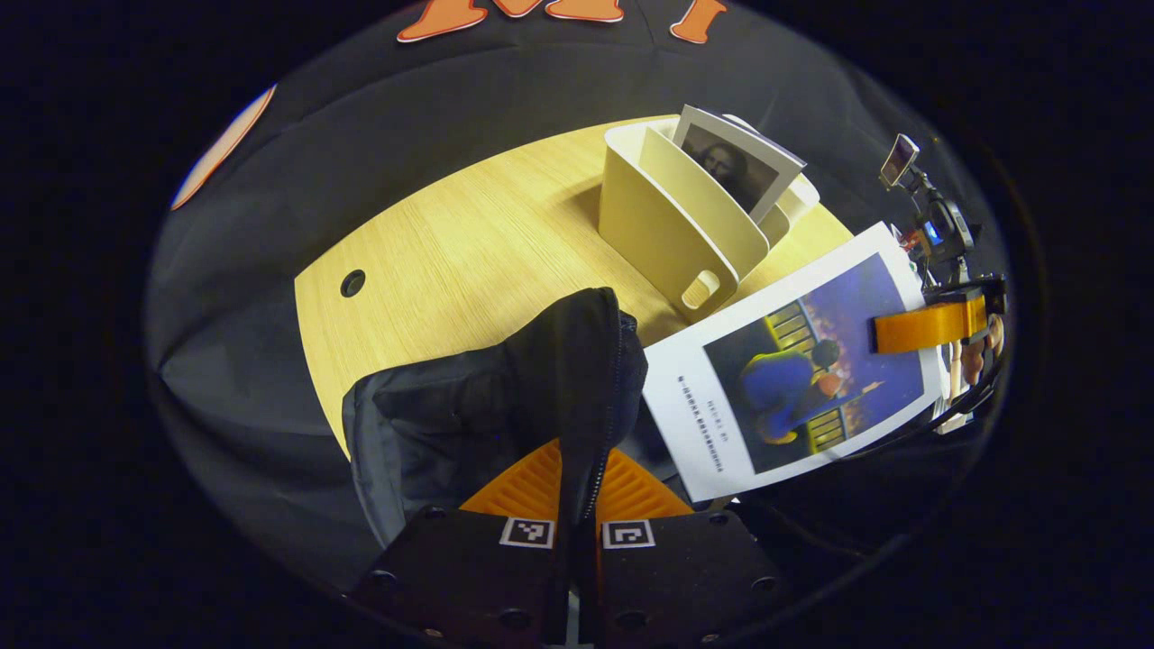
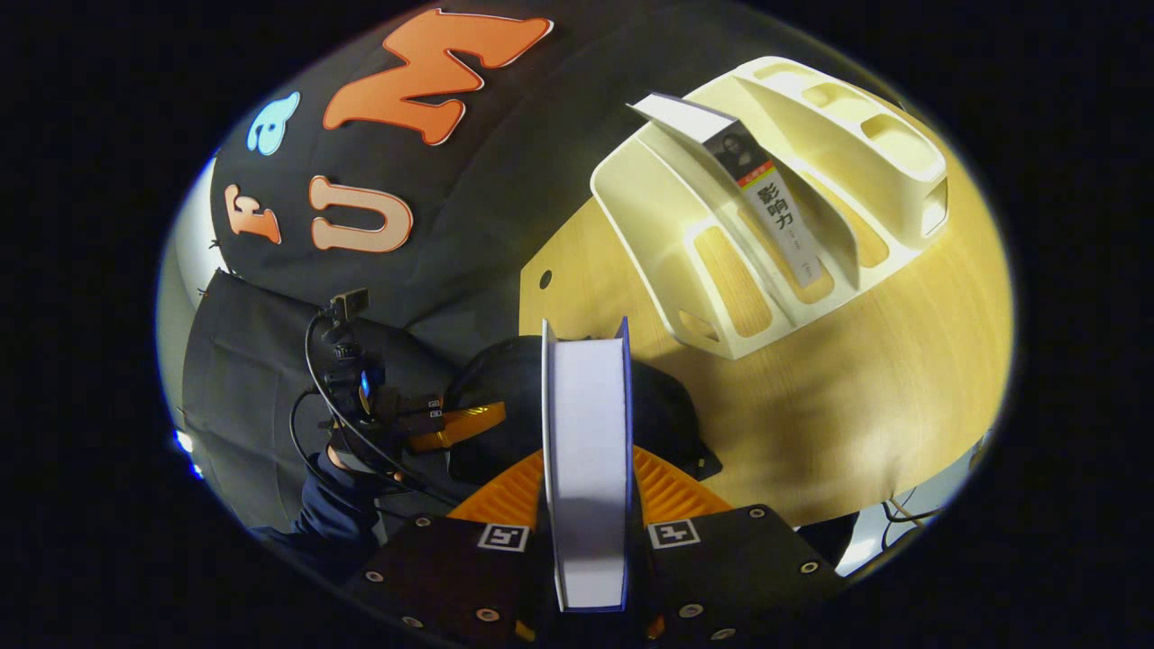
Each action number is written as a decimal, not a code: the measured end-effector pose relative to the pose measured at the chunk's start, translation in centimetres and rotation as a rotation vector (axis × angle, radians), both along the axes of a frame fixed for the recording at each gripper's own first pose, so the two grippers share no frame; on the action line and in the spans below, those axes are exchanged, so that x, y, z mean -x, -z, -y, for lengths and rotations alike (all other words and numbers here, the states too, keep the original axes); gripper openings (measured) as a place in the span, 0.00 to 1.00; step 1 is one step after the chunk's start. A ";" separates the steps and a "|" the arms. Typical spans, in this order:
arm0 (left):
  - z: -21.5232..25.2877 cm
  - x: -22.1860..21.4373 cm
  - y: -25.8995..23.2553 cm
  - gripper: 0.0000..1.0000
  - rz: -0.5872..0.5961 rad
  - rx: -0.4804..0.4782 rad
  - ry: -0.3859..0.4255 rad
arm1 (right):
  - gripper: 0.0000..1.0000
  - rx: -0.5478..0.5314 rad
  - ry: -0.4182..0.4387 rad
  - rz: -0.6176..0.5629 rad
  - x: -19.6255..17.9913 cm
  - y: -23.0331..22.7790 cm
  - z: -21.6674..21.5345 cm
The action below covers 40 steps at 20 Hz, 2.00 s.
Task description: Open the schoolbag, grab two books from the bookshelf and put them into the schoolbag.
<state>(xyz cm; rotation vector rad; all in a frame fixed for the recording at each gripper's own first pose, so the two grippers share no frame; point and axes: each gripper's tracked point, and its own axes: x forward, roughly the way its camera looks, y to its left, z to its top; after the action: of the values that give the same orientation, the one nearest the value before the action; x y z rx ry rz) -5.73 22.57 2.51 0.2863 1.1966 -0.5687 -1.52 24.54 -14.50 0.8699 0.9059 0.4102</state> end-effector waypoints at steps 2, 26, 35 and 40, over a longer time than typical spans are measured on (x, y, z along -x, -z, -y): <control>-0.1 0.1 -0.1 0.06 0.005 0.011 -0.013 | 0.34 -0.031 0.004 -0.004 -0.8 0.9 -1.4; 0.4 -0.1 -1.2 0.06 0.037 0.154 -0.019 | 0.33 -0.119 0.077 0.017 -7.1 7.8 -15.8; 1.3 -0.1 -0.7 0.06 0.024 0.174 -0.028 | 0.51 -0.064 -0.050 -0.076 -7.0 10.2 -18.5; 1.4 -0.1 -0.3 0.06 0.027 0.171 -0.062 | 0.93 0.145 -0.164 -0.052 -4.1 9.0 -14.3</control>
<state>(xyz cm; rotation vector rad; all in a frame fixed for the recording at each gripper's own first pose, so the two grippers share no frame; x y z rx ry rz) -5.60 21.21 2.85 0.1112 1.1198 -0.6067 2.61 38.80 -23.52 0.6783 1.0458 0.4587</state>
